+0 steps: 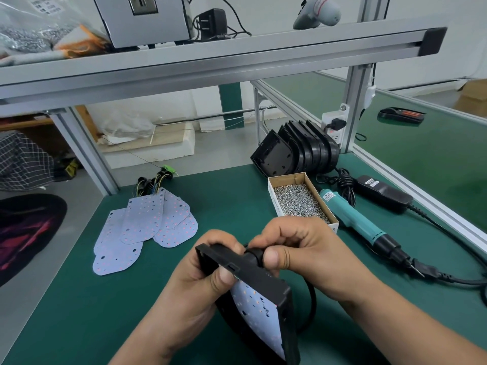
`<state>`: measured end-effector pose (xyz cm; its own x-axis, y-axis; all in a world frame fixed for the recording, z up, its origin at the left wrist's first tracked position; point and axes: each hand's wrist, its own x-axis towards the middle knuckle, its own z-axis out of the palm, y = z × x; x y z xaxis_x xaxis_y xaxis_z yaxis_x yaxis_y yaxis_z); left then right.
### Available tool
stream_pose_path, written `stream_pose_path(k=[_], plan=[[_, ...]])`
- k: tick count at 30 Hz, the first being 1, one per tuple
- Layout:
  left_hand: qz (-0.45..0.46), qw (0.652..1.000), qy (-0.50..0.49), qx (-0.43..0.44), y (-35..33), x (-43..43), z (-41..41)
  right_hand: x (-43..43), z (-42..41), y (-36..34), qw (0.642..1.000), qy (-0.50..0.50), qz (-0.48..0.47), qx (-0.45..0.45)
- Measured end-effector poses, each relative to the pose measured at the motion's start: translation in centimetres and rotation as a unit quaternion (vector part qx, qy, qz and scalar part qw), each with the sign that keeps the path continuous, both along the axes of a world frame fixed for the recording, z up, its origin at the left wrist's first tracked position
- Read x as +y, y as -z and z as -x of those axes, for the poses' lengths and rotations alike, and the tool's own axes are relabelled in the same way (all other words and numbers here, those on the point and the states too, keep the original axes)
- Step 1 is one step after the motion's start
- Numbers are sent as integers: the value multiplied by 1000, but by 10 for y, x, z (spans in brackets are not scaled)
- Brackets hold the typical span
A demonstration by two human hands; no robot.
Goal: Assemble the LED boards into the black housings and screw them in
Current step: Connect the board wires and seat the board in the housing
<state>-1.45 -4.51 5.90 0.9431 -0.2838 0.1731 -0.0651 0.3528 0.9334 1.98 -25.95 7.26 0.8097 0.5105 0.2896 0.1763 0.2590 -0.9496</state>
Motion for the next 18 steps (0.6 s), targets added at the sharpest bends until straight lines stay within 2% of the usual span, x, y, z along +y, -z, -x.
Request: stream_pose_path(k=[4,9,12,14,17,18], plan=[[4,1000,7,-9,-2,-3,1,0,4,-5,999,28,6,-13],[-30,997,-59,-29,9,0,0,2,7,-4,995,86,33,-37],[-22,996,-84,-28,9,-2,-3,-1,8,-7,982,99,114,-112],[-6,995,-101,-8,10,-1,-6,0,-2,-9,958,167,168,-162],[-21,989,-144,10,9,1,-9,-1,-5,-15,970,198,129,-57],[-30,987,-159,6,9,2,-9,-1,-1,-15,972,187,130,-58]])
